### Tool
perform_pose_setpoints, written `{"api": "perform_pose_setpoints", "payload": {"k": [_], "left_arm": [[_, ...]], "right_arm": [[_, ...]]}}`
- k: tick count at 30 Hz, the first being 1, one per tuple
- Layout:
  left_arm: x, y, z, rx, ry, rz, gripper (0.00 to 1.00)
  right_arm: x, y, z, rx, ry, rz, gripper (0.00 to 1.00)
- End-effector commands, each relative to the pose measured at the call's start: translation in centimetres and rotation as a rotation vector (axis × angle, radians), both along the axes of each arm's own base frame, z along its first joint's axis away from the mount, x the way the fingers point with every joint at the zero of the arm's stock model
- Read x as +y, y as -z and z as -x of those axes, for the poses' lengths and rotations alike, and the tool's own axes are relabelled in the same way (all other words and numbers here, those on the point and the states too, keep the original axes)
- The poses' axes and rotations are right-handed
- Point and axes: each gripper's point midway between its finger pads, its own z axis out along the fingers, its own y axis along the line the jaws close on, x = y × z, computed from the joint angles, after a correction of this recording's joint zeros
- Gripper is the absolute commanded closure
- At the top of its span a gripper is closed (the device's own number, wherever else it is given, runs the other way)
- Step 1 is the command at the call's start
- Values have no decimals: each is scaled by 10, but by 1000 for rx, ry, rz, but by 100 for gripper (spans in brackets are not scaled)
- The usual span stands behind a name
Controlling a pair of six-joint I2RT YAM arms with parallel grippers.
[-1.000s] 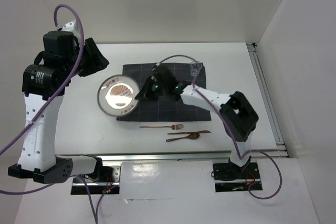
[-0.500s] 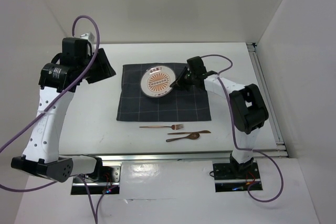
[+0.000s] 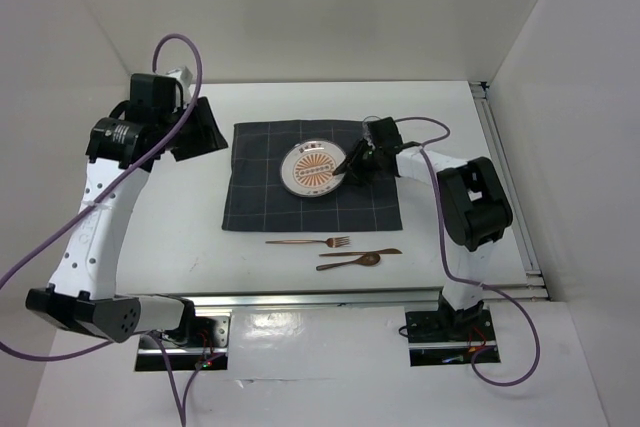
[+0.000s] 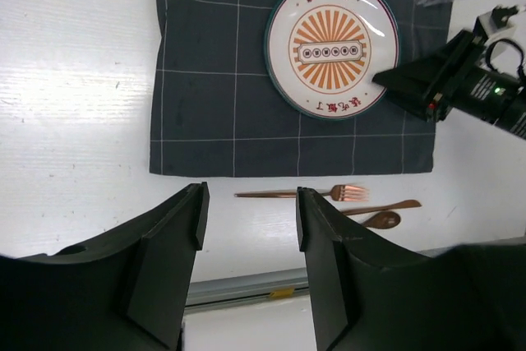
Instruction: Set the dinner table for one person
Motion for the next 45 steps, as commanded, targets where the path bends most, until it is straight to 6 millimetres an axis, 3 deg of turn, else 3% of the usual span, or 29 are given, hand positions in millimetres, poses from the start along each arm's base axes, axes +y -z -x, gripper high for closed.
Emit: {"api": "perform_pose_setpoints", "payload": {"k": [1, 4, 9, 12, 16, 17, 19, 21, 22, 24, 26, 28, 32, 35, 36, 45], "left_arm": [[-5, 16, -4, 31, 70, -21, 37], [-5, 35, -4, 87, 92, -56, 34], [-13, 57, -12, 149, 143, -88, 34], [-25, 69, -14, 181, 193, -132, 34], [-42, 95, -5, 231, 271, -177, 40], [-57, 99, 2, 230, 354, -176, 44], [-79, 119, 10, 241, 475, -178, 45], [-109, 134, 24, 225, 609, -210, 41], [-117, 141, 28, 225, 651, -240, 35], [-140, 161, 38, 226, 739, -305, 30], [-149, 176, 45, 241, 790, -349, 22], [-163, 198, 48, 254, 865, -395, 20], [-168, 229, 49, 267, 918, -464, 21], [-175, 241, 54, 253, 987, -453, 22], [-175, 246, 58, 258, 1009, -448, 27], [-188, 279, 76, 272, 1165, -492, 31]], "right_arm": [[5, 0, -2, -29, -29, 15, 40], [3, -4, 1, -35, -39, 51, 17], [-6, -2, 9, -21, -38, 126, 6], [-19, -16, 15, -35, -24, 182, 0], [-39, -44, 34, -88, -22, 247, 0], [-53, -65, 38, -137, -2, 273, 0], [-74, -77, 49, -162, 24, 308, 0], [-94, -91, 56, -194, 59, 343, 0], [-104, -110, 63, -235, 63, 346, 0], [-132, -122, 75, -249, 103, 379, 0], [-153, -132, 78, -262, 147, 402, 0], [-167, -142, 84, -291, 160, 421, 0], [-198, -146, 86, -289, 207, 450, 0], [-207, -147, 88, -291, 200, 445, 0], [-215, -144, 89, -277, 220, 441, 0], [-232, -138, 83, -277, 236, 416, 0]]}}
